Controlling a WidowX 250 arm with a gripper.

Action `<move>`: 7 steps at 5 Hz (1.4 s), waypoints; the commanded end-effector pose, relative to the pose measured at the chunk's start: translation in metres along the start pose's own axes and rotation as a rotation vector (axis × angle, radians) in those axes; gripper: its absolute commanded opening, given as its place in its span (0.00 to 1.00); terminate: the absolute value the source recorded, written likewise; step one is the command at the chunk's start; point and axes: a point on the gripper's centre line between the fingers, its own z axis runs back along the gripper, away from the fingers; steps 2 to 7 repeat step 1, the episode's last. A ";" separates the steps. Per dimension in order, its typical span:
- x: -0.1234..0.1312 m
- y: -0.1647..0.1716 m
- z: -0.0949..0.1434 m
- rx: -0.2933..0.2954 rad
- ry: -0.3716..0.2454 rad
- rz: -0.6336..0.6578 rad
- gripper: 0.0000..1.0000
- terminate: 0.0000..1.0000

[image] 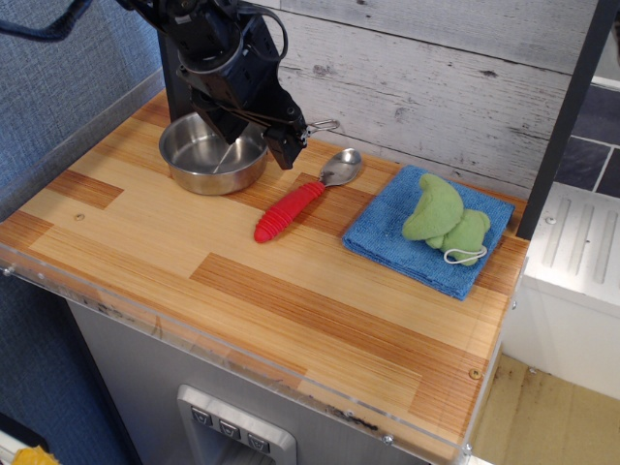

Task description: Move the spoon between blue cloth and saucepan.

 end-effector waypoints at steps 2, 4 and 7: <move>-0.003 0.004 0.013 0.014 -0.038 -0.005 1.00 1.00; -0.003 0.004 0.013 0.014 -0.038 -0.005 1.00 1.00; -0.003 0.004 0.013 0.014 -0.038 -0.005 1.00 1.00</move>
